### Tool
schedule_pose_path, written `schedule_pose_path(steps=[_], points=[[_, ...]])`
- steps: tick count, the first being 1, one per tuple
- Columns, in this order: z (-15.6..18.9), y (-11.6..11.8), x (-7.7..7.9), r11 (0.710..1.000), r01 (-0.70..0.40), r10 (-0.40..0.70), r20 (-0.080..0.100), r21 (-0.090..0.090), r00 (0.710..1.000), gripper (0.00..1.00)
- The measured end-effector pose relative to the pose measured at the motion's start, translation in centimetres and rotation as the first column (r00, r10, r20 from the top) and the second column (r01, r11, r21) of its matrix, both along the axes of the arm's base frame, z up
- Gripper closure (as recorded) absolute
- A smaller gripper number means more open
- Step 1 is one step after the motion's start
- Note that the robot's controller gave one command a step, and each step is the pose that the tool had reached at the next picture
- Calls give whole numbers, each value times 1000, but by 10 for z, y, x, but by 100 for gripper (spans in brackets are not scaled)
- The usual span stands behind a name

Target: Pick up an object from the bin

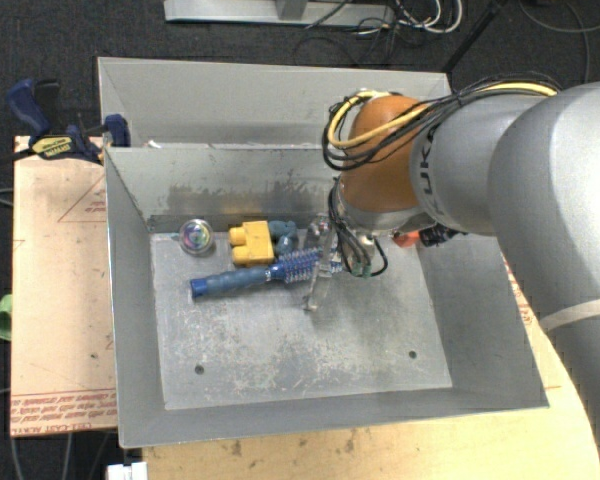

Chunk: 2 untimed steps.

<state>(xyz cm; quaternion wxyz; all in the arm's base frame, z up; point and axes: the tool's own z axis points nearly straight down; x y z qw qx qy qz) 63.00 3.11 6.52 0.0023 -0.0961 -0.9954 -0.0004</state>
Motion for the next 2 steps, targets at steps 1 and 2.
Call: schedule_pose_path(steps=[1,2], points=[[4,0,1,1000,-1,1,4,-1,1000,100],[141,1,-6,998,59,-59,14,0,998,100]])
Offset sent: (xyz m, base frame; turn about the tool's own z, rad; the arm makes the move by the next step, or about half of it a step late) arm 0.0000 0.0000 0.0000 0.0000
